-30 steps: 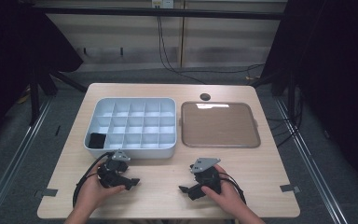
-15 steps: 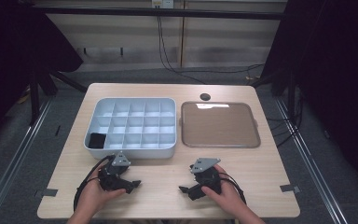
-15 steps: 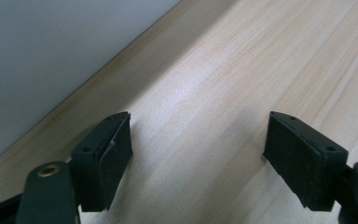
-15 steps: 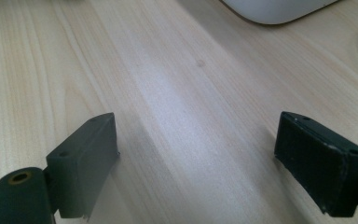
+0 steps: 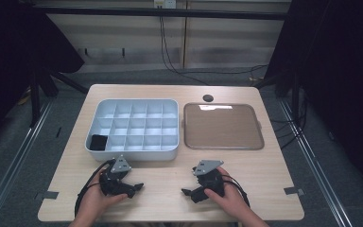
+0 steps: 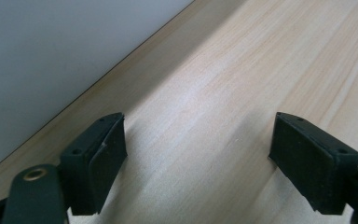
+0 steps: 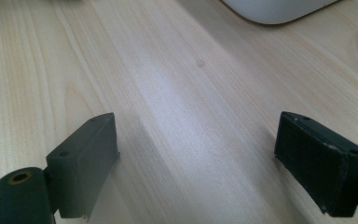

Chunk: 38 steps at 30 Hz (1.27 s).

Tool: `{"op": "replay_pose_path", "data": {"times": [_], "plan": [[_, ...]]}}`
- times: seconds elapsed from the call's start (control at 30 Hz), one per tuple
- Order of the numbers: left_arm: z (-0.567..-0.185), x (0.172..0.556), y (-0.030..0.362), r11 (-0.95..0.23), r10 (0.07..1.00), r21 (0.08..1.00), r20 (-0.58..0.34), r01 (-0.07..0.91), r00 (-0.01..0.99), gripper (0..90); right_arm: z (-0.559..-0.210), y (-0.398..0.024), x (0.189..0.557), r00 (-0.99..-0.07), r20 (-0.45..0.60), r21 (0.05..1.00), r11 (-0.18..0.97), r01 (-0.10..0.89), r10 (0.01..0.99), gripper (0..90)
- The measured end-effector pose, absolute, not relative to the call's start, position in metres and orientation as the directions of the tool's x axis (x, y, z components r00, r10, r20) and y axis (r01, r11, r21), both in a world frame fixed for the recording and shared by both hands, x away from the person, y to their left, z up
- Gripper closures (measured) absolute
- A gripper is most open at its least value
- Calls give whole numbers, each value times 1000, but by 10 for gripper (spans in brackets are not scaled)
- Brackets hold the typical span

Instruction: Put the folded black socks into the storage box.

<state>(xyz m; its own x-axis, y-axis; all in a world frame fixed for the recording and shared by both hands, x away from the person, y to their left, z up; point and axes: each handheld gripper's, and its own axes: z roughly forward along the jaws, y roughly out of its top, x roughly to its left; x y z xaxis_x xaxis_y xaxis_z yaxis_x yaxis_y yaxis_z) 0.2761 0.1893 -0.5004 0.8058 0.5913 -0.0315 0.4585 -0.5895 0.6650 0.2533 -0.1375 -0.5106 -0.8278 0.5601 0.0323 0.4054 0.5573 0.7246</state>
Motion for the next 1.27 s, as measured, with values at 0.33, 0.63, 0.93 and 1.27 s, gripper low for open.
{"op": "replay_pose_path", "data": {"times": [0.33, 0.63, 0.93, 1.27], "plan": [[-504, 275, 192, -576, 591, 690, -18, 438, 806, 150, -511, -137, 253, -827, 33, 725, 556, 406, 561, 125], [-508, 275, 194, -556, 586, 720, -15, 415, 810, 139, -511, -138, 253, -828, 31, 724, 559, 404, 560, 126], [-508, 276, 193, -552, 586, 722, -20, 417, 810, 135, -511, -138, 253, -828, 31, 724, 559, 405, 560, 126], [-508, 276, 193, -552, 586, 722, -20, 417, 810, 133, -511, -137, 253, -827, 32, 725, 557, 406, 561, 126]]}}
